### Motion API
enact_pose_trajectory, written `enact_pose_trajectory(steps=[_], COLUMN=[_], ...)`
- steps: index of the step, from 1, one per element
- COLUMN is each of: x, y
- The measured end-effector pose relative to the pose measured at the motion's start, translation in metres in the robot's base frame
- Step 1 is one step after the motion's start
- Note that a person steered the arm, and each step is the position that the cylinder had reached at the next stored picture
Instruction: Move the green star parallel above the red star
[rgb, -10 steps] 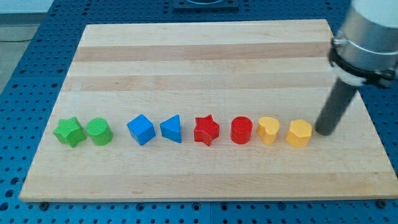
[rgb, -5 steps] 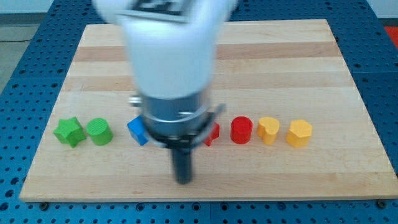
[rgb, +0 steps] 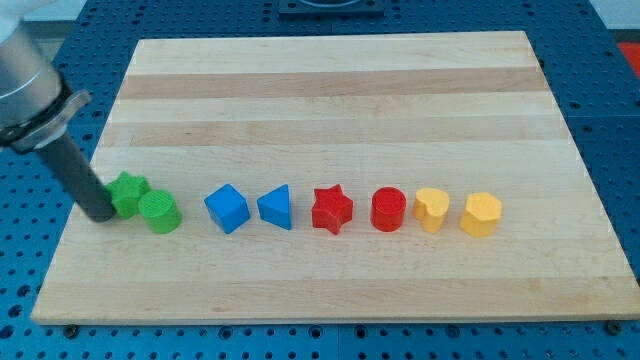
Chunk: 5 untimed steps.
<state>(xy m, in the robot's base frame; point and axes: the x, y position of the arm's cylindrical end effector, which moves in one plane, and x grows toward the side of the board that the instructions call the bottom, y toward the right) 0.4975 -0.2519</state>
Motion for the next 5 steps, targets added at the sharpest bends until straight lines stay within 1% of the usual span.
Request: enact_pose_trajectory(steps=[2, 4, 5], x=[-0.05, -0.066, -0.073], y=[0.059, 0.1, 0.109])
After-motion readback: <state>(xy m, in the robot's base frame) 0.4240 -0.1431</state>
